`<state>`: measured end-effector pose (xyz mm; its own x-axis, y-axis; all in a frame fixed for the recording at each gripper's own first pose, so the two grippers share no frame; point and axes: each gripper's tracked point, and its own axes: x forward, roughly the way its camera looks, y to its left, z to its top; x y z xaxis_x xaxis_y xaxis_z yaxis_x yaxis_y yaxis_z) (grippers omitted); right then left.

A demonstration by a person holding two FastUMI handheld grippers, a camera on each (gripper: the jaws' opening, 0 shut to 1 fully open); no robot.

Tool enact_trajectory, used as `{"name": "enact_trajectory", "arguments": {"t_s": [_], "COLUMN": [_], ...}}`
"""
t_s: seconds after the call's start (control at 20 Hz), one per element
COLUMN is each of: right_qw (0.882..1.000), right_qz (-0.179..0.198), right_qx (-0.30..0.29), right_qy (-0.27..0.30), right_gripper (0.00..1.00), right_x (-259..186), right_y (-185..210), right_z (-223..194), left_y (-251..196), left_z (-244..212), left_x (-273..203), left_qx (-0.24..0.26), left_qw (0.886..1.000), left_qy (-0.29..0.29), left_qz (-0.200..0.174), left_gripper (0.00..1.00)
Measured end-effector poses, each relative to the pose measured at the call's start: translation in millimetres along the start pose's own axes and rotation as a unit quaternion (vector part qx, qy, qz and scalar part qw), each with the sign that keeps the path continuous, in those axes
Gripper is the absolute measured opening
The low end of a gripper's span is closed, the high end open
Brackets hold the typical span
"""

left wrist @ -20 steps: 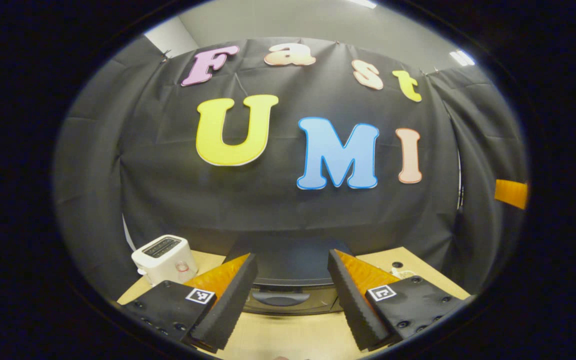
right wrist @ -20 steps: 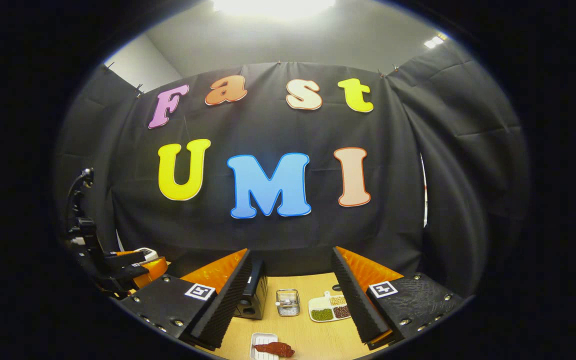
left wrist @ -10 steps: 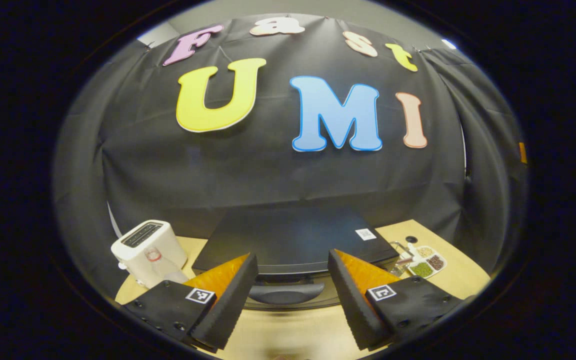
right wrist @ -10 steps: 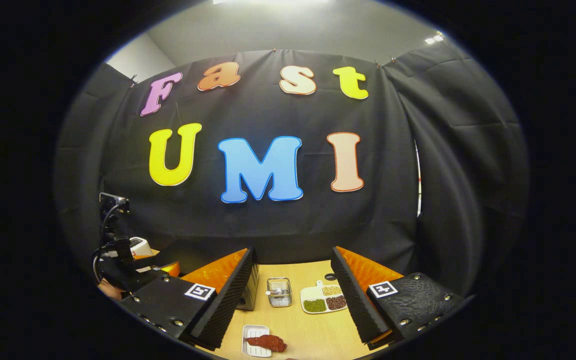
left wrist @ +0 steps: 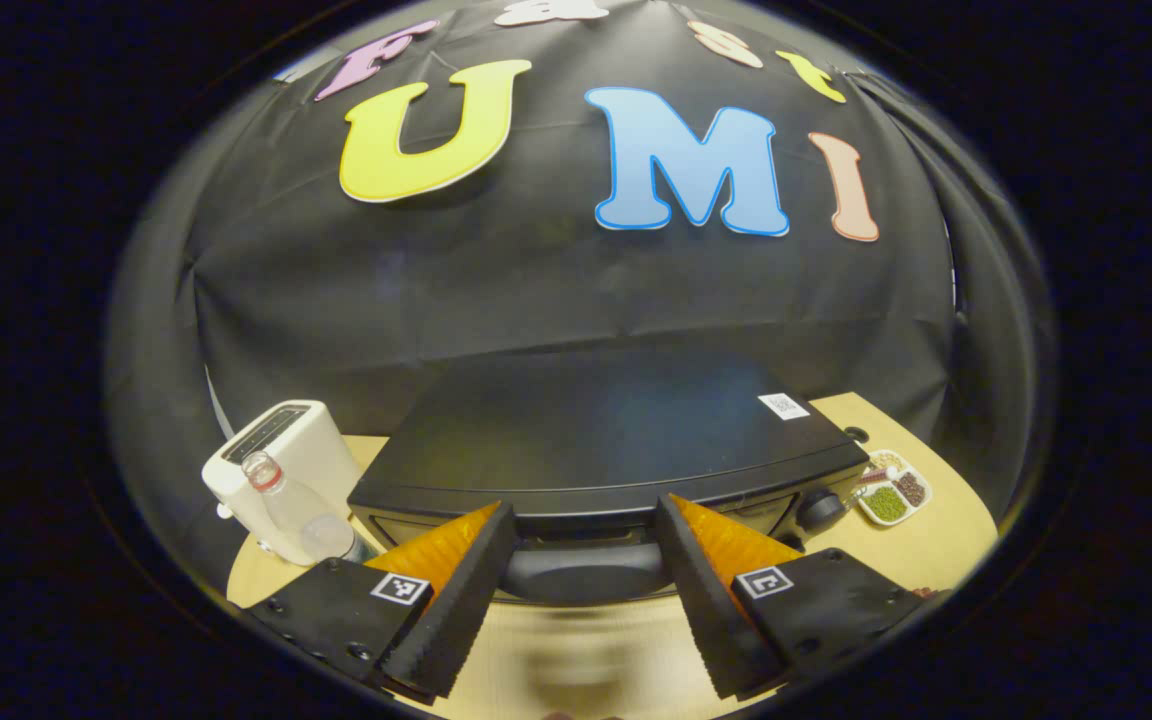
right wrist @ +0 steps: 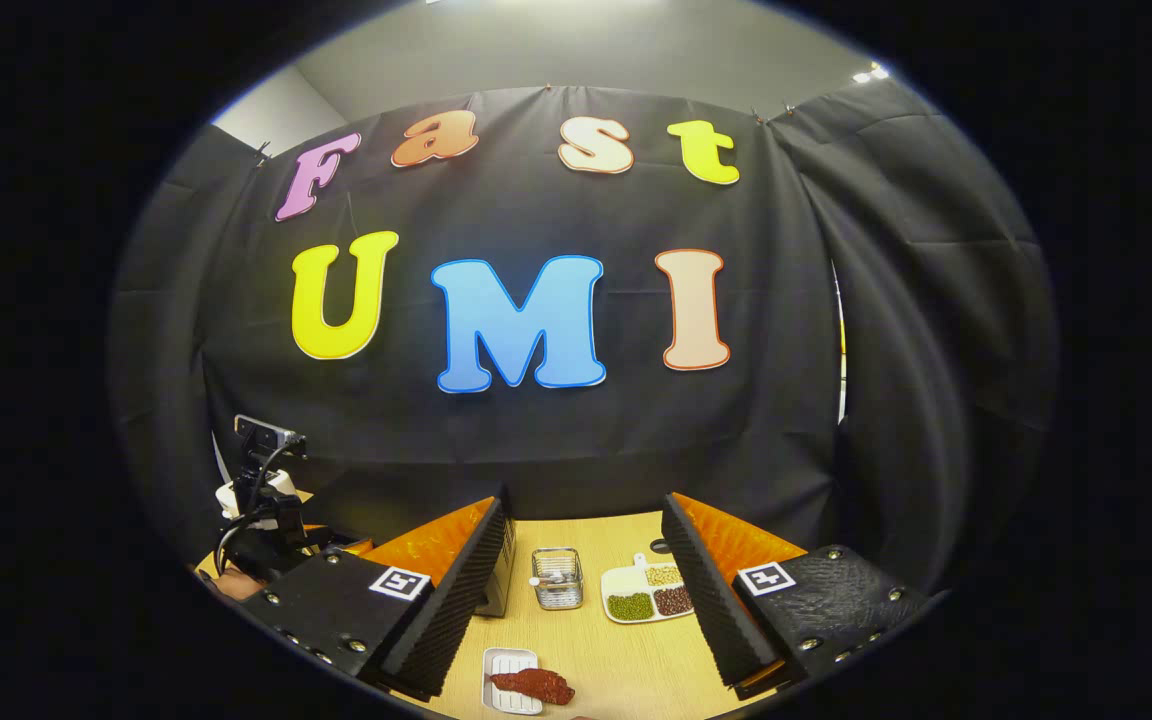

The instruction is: Open the electric oven with the left hand, put the food in, and close the electric oven.

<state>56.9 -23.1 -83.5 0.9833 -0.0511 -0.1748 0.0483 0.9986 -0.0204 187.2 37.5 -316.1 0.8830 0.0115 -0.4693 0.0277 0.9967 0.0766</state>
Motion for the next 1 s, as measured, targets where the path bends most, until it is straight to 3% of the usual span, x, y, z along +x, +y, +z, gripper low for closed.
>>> {"name": "enact_trajectory", "arguments": {"t_s": [0.2,0.25,0.3,0.35,0.45,0.6,0.65,0.75,0.9,1.0], "right_qw": [1.000,1.000,1.000,1.000,1.000,1.000,1.000,1.000,1.000,1.000], "right_qz": [0.006,0.008,0.011,0.013,0.016,0.020,0.021,0.023,0.025,0.026], "right_qx": [0.005,0.008,0.009,0.008,0.006,0.007,0.008,0.011,0.010,0.009], "right_qy": [0.006,0.005,0.003,0.001,-0.002,-0.002,-0.002,-0.001,-0.002,-0.002], "right_gripper": [0.96,0.96,0.96,0.96,0.96,0.96,0.96,0.96,0.96,0.96], "right_x": [1,0,-1,-2,-5,-10,-11,-16,-20,-24], "right_y": [5,7,10,11,12,12,12,12,13,14], "right_z": [-4,-3,-2,0,1,0,0,0,-1,0], "left_y": [-1,-1,-1,-2,-2,-4,-5,-5,-6,-7], "left_z": [-1,-5,-6,-8,-12,-20,-23,-31,-42,-49], "left_x": [-3,-5,-8,-12,-18,-27,-31,-40,-51,-58], "left_qx": [-0.019,-0.015,-0.011,-0.012,-0.018,-0.012,-0.012,-0.009,-0.009,-0.009], "left_qw": [1.000,1.000,1.000,1.000,1.000,1.000,1.000,1.000,1.000,1.000], "left_qy": [0.005,0.007,0.008,0.009,0.012,0.017,0.019,0.023,0.027,0.029], "left_qz": [0.000,0.001,0.002,0.001,-0.001,-0.001,-0.001,-0.001,-0.001,0.000], "left_gripper": [1.00,0.96,1.00,0.95,0.96,1.00,0.95,1.00,0.92,0.96]}}
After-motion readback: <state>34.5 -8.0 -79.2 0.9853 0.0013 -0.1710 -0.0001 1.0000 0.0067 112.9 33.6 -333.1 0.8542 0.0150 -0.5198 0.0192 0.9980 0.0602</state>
